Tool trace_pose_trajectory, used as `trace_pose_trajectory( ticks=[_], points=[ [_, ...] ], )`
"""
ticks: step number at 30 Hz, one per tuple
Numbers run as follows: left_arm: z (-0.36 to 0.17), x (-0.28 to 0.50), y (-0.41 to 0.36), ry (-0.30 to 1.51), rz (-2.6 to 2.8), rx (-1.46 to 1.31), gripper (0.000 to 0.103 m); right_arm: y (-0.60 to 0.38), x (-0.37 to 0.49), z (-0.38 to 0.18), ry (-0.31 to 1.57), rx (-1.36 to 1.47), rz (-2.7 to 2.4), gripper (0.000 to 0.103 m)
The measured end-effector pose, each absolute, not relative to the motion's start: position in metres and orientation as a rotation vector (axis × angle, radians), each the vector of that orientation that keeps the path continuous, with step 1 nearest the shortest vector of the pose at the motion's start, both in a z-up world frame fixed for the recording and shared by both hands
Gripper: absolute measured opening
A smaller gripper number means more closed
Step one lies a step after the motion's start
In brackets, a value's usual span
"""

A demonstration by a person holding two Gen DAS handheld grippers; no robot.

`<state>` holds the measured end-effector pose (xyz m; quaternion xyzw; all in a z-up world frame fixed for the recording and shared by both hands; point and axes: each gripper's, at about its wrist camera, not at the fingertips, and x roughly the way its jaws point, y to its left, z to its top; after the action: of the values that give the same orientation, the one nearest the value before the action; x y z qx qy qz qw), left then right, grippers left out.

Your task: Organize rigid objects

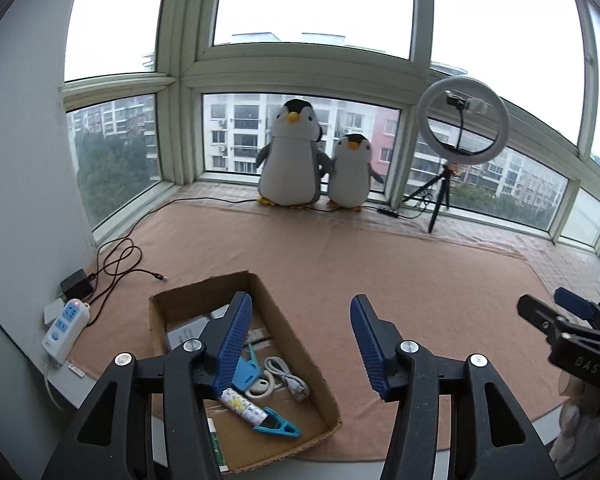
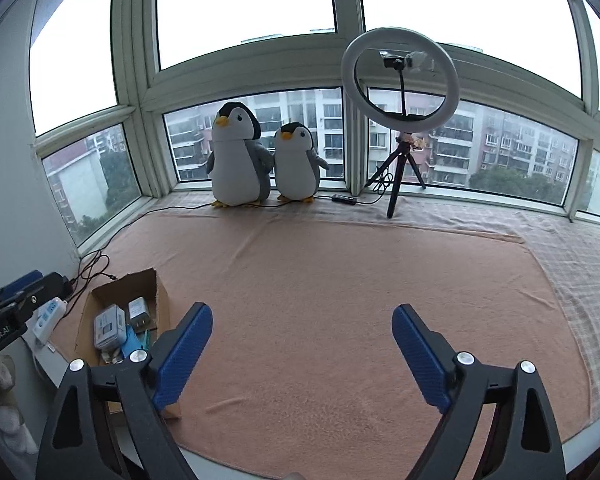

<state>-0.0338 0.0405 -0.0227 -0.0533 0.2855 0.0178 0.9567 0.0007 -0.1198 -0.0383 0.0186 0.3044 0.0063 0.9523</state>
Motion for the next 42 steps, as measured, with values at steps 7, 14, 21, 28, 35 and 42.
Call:
trace_pose_trajectory(
  ticks=[7, 14, 21, 28, 35, 42],
  points=[
    [-0.028, -0.039, 0.028, 0.584, 0.039, -0.079, 0.075, -0.123, -0.002, -0.043, 0.622, 0.048, -0.024, 0.089],
    [-0.030, -0.037, 0.025, 0.582, 0.050, -0.066, 0.084, -0.133, 0.000, -0.041, 0.611, 0.058, -0.051, 0.089],
    [-0.030, -0.034, 0.026, 0.585, 0.056, -0.072, 0.086, -0.133, 0.001, -0.043, 0.607, 0.049, -0.055, 0.090],
    [-0.031, -0.033, 0.028, 0.590, 0.057, -0.080, 0.090, -0.133, 0.002, -0.045, 0.613, 0.042, -0.055, 0.090],
    [-0.031, -0.031, 0.030, 0.591, 0.055, -0.090, 0.091, -0.131, 0.004, -0.046, 0.618, 0.024, -0.053, 0.090],
    [-0.031, -0.032, 0.031, 0.590, 0.058, -0.093, 0.092, -0.131, 0.006, -0.045, 0.615, 0.020, -0.049, 0.091]
  ],
)
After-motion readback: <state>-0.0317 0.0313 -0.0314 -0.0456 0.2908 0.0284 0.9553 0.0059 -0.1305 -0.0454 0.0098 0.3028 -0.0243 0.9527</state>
